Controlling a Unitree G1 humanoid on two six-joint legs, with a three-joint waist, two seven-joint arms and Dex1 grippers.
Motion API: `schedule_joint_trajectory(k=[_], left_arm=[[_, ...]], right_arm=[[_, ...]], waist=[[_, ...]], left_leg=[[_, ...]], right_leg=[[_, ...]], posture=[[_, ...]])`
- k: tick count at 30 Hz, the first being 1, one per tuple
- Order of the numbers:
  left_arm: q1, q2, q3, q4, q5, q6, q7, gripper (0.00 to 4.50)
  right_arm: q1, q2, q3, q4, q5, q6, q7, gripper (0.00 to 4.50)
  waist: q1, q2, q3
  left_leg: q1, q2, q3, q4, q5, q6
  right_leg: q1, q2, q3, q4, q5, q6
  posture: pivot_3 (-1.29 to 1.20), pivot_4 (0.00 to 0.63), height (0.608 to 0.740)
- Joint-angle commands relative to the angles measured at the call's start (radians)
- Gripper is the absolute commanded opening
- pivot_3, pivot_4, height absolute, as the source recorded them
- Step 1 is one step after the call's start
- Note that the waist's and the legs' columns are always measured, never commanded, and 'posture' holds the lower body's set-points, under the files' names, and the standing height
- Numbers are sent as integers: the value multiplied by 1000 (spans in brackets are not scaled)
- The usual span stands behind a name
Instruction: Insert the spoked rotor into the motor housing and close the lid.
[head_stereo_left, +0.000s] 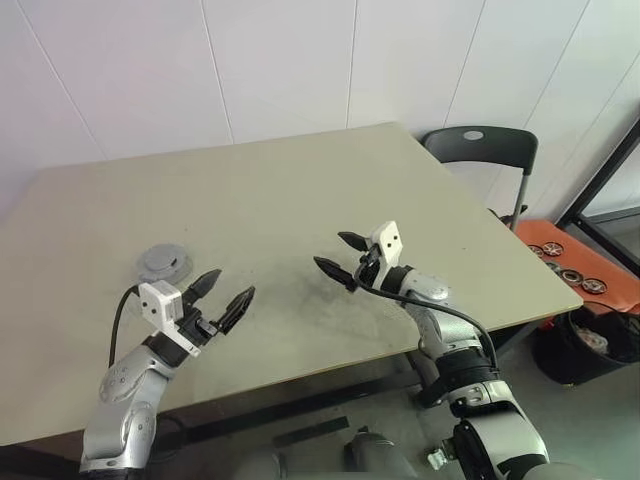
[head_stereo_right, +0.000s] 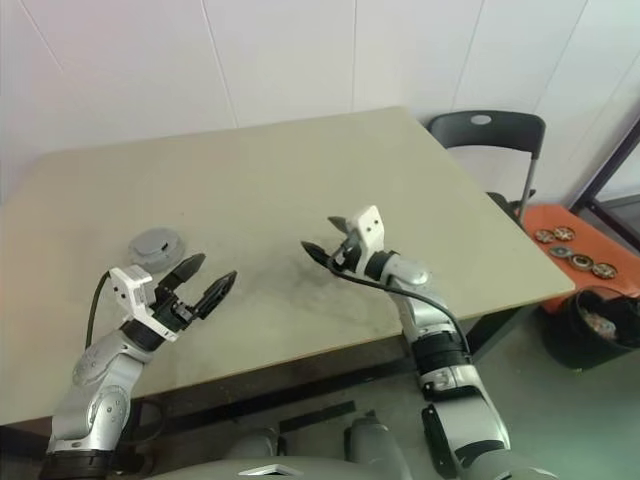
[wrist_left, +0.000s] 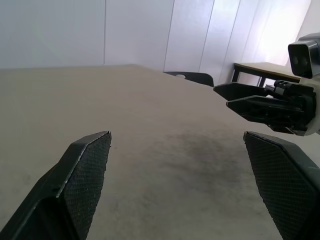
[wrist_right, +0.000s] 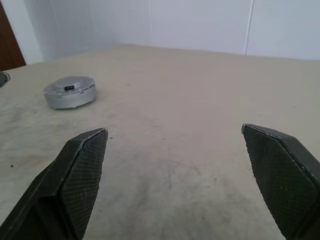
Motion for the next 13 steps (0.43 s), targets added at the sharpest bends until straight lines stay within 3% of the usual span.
schedule_joint_trajectory(k=[1, 13], left_arm=[[-18, 9, -14, -52, 3, 17, 4, 4500], [-22, 4, -33, -62, 28, 19, 10, 4500]], right_arm=[[-30, -5, -7, -6, 3, -5, 7, 4487], [-48, -5, -9, 52, -6, -20, 13, 4487]], waist=[[0, 0, 0], [-1, 0, 0]], left_leg=[[0, 0, 0, 0, 0, 0], [0, 0, 0, 0, 0, 0]], right_leg=[[0, 0, 0, 0, 0, 0], [1, 0, 0, 0, 0, 0]], posture=[[0, 0, 740], [0, 0, 740]])
